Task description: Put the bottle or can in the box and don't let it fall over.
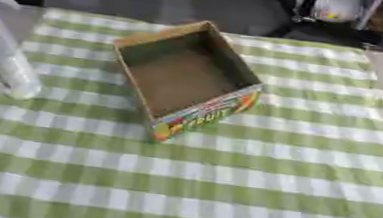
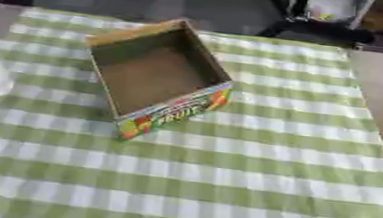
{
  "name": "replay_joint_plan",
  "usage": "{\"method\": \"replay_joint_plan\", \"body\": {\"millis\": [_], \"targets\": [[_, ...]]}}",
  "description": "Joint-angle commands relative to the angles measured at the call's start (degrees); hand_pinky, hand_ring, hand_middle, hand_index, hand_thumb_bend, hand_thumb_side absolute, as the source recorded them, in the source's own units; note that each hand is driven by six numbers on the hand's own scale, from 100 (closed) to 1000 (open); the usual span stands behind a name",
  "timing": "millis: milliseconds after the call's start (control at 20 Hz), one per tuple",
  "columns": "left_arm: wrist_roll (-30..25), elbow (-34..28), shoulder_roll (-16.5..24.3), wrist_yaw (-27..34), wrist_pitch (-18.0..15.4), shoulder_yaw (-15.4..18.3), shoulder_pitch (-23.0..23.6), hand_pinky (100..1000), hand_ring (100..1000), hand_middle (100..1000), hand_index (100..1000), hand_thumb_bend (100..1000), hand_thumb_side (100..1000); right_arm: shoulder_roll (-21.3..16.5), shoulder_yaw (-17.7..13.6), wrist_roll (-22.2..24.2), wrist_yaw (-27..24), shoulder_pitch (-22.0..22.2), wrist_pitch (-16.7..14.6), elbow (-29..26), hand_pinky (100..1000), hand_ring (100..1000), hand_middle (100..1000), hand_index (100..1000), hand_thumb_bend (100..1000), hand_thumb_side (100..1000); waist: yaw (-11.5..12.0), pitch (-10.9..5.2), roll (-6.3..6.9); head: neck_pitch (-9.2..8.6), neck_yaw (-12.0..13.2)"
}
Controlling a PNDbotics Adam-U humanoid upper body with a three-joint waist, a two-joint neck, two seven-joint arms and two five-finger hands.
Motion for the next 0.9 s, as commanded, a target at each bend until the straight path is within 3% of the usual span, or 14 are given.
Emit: {"method": "replay_joint_plan", "body": {"millis": [50,550,900], "targets": [[0.0,-0.6,0.9,-0.1,-0.3,0.9,-0.2,1000,1000,989,1000,386,483,-0.8,-0.2,0.1,0.3,-0.2,0.5,-1.0,908,1000,1000,1000,100,637,0.2,-0.32,0.2,-0.39,0.0],[1.0,0.7,1.2,-1.6,-1.7,2.4,2.1,1000,1000,987,1000,385,483,-0.8,-0.2,0.2,0.5,-0.1,0.4,-1.0,907,1000,1000,1000,100,636,0.3,-0.18,0.19,-0.79,1.0],[1.9,6.8,2.7,-3.5,-4.7,5.4,4.5,1000,1000,993,1000,392,485,-0.8,-0.2,0.2,0.7,0.2,0.1,-1.0,907,1000,1000,1000,100,635,0.5,-0.25,0.17,-1.26,1.1]]}}
